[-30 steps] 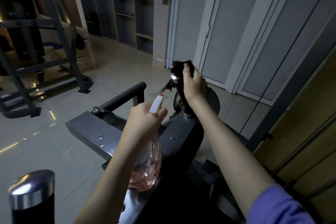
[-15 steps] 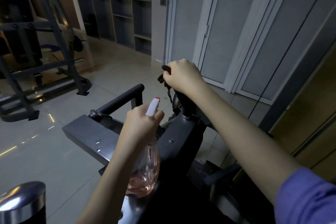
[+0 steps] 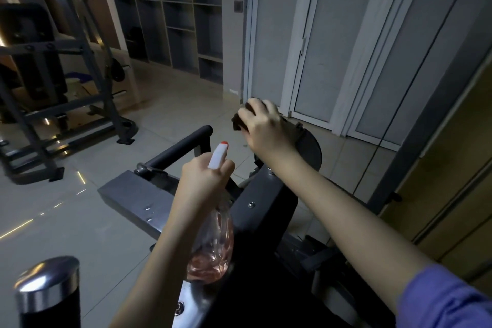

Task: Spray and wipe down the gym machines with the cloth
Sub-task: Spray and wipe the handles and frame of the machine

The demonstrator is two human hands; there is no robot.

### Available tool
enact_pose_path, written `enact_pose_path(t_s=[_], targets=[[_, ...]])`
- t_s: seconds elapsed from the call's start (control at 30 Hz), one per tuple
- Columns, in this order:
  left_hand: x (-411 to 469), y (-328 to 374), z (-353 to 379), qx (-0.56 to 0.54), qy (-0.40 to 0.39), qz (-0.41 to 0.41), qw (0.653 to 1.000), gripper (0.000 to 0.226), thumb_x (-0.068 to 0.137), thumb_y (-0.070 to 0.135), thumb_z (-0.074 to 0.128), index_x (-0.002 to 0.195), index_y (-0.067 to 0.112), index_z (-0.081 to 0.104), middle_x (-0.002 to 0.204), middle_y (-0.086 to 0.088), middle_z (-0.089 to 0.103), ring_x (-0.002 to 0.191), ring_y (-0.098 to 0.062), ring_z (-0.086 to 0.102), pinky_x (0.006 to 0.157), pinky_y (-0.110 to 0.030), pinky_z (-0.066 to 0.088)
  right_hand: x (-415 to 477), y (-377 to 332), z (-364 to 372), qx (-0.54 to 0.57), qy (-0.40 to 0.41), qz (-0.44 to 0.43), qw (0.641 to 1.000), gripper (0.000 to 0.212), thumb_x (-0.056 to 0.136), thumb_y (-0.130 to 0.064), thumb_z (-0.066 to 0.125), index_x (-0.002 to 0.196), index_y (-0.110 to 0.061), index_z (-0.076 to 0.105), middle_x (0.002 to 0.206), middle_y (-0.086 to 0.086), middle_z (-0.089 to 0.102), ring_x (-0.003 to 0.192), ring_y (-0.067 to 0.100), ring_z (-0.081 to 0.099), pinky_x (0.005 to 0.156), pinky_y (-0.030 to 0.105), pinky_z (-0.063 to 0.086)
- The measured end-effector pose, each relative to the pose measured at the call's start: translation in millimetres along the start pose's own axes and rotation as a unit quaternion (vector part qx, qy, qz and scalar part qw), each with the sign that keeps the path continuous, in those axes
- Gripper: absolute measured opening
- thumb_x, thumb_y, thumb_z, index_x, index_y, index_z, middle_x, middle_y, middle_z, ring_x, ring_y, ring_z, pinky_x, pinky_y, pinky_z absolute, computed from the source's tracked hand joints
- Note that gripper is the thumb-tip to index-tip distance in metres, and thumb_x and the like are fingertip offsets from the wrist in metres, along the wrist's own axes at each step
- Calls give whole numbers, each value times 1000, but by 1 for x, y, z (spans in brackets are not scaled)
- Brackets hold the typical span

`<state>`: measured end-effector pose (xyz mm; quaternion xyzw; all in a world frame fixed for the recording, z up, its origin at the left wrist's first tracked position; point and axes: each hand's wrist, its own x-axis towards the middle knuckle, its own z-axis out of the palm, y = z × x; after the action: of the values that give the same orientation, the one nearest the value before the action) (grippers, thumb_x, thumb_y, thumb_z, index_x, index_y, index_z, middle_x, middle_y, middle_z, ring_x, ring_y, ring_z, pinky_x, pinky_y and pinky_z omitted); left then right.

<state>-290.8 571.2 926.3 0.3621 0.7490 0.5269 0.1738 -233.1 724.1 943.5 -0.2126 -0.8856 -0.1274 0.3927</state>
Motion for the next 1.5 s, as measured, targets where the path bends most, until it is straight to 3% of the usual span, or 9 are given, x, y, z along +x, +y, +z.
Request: enact_pose_path(t_s=[0.17,0.33,0.47,0.57,0.87,0.97,1.07,1.27,1.5], targets=[[-1,-1,-2,-14,11,-4,1000,45,72,38,48,78,-6,46,80,-31,54,58,-18,36,57,-36,30,-34,7,13,-55,50,-75,994,39,80,7,56,116,-4,64,133,24,52,119,46,50,85,45,52],[1,-4,-3,-23,3,-8,1000,52,71,46,46,78,-5,41,71,-22,50,60,-19,33,58,-36,28,-72,21,24,-25,60,-49,997,53,78,9,55,130,-1,52,134,31,46,111,44,57,90,39,47],[4,-5,-1,-18,-7,-10,1000,46,69,39,47,79,-5,42,77,-25,54,58,-18,35,55,-33,29,-111,21,34,109,-34,97,989,83,77,5,66,145,-8,21,148,26,27,127,41,43,98,39,38],[6,-5,0,-18,-8,-5,1000,40,72,35,48,77,-3,39,78,-29,53,59,-18,36,56,-33,31,-116,14,34,223,-123,248,935,87,91,-10,56,149,-22,-8,151,21,26,132,34,41,102,37,43],[6,-6,-1,-17,-8,7,1000,33,79,28,50,77,-3,38,74,-27,45,62,-17,32,58,-34,29,-108,44,41,168,-227,348,894,20,92,-9,49,109,-1,56,111,15,59,104,30,58,83,34,49],[6,-7,-2,-25,-4,-5,1000,36,79,29,50,78,-6,41,69,-15,46,61,-16,33,59,-33,29,-116,39,24,114,-117,257,952,30,83,2,58,113,-2,61,118,15,57,109,31,56,88,28,45],[8,-7,0,-24,1,-13,1000,38,79,32,50,78,-6,44,72,-19,49,62,-17,35,60,-35,30,-106,29,22,41,54,36,997,50,76,7,64,124,-4,55,118,16,52,109,30,50,94,36,46],[9,-6,0,-25,17,-21,999,32,84,26,52,85,-6,54,80,-28,56,65,-17,44,60,-34,36,-55,38,21,-51,111,-321,939,26,92,0,51,113,-2,67,120,16,64,114,28,60,103,38,42],[11,-9,0,-17,13,-17,1000,35,82,29,51,82,-5,44,83,-29,55,60,-17,41,55,-33,36,-39,59,44,-182,13,-410,894,33,93,2,41,117,-1,63,128,13,59,124,25,52,109,38,32]])
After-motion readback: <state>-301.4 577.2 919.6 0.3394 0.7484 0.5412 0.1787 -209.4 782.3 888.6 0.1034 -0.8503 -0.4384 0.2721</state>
